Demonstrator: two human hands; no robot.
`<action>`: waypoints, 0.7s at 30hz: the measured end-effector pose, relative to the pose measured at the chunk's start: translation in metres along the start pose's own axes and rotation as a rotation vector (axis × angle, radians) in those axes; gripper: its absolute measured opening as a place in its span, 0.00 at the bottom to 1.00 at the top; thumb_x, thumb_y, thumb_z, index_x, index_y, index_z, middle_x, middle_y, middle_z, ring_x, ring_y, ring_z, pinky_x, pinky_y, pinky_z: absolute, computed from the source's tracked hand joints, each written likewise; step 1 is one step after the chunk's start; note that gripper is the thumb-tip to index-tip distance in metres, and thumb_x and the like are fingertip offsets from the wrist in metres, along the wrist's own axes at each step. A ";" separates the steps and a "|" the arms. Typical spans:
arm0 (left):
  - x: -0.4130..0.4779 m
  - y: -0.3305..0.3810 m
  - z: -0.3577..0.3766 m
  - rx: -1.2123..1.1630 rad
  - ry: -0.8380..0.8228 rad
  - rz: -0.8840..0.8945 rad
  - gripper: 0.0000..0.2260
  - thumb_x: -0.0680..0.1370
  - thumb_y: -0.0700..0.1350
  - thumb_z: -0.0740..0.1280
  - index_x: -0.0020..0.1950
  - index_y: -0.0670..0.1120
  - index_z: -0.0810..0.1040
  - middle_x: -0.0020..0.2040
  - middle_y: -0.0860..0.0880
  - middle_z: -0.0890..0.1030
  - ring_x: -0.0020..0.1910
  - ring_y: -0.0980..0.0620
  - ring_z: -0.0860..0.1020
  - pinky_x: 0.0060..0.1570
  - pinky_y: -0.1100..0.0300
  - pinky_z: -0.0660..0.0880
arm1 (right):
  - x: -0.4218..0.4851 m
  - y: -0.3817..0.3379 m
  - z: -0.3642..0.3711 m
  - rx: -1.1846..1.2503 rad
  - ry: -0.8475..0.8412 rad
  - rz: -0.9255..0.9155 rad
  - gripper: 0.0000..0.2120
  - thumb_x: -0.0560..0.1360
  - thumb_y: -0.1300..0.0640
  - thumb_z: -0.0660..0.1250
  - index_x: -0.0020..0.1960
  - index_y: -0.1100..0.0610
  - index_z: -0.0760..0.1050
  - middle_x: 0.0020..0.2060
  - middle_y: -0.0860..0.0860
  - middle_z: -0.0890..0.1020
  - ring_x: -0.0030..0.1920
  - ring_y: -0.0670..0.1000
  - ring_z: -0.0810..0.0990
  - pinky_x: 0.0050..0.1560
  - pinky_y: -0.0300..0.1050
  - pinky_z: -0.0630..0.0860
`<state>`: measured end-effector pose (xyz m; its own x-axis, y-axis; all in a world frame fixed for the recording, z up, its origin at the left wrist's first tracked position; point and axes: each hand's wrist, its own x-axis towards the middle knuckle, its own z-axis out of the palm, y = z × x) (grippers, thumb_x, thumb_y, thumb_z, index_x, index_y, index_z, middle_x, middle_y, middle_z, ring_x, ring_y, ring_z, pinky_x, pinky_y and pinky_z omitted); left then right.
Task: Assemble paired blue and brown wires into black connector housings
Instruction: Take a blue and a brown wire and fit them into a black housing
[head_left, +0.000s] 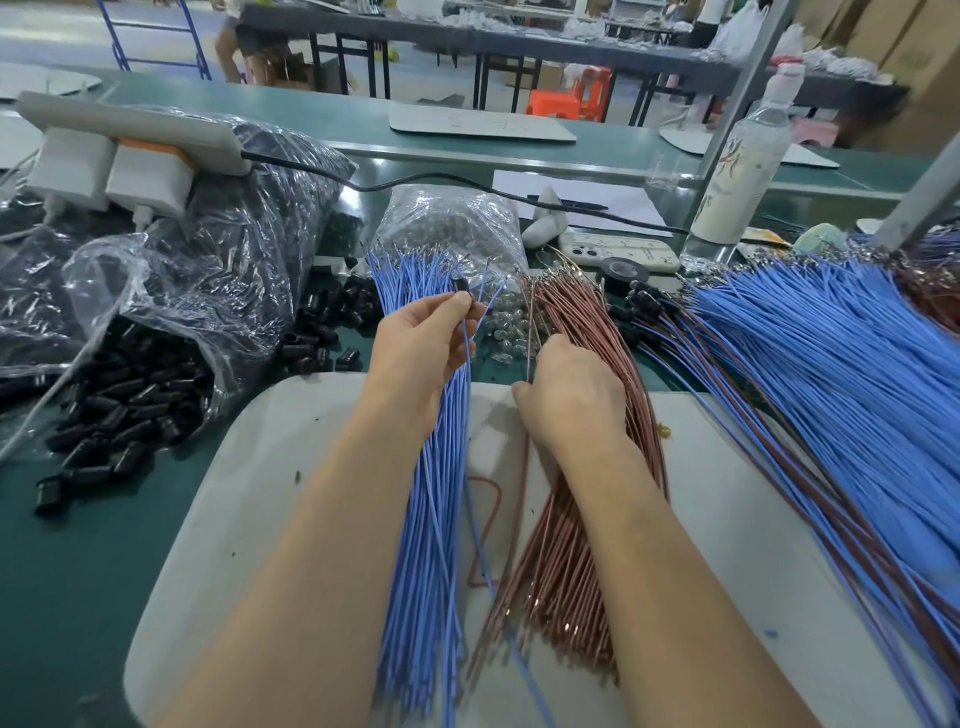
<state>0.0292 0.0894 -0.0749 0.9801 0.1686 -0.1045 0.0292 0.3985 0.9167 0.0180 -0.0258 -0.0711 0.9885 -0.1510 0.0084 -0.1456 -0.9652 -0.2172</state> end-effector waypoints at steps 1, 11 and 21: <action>0.000 -0.001 0.001 0.005 -0.003 -0.006 0.06 0.78 0.40 0.65 0.42 0.45 0.79 0.37 0.51 0.82 0.36 0.58 0.77 0.36 0.67 0.75 | -0.001 -0.001 0.000 0.010 -0.005 0.000 0.13 0.78 0.59 0.61 0.61 0.60 0.68 0.58 0.59 0.78 0.59 0.60 0.76 0.51 0.49 0.70; -0.004 0.002 0.003 0.053 -0.146 -0.070 0.04 0.78 0.40 0.65 0.45 0.46 0.77 0.38 0.53 0.83 0.37 0.58 0.79 0.41 0.65 0.75 | 0.014 0.018 -0.011 0.727 -0.002 -0.086 0.11 0.77 0.64 0.60 0.55 0.57 0.79 0.40 0.50 0.80 0.35 0.45 0.75 0.37 0.37 0.70; -0.014 -0.004 0.005 0.263 -0.558 -0.164 0.02 0.78 0.41 0.65 0.47 0.46 0.77 0.54 0.45 0.83 0.56 0.50 0.80 0.59 0.56 0.74 | 0.021 0.053 -0.034 2.223 0.299 0.066 0.12 0.81 0.65 0.56 0.45 0.55 0.75 0.33 0.51 0.80 0.29 0.45 0.74 0.30 0.36 0.71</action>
<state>0.0162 0.0811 -0.0747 0.9118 -0.3984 -0.0998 0.1649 0.1327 0.9773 0.0299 -0.0870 -0.0496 0.9218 -0.3875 0.0121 0.3076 0.7119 -0.6313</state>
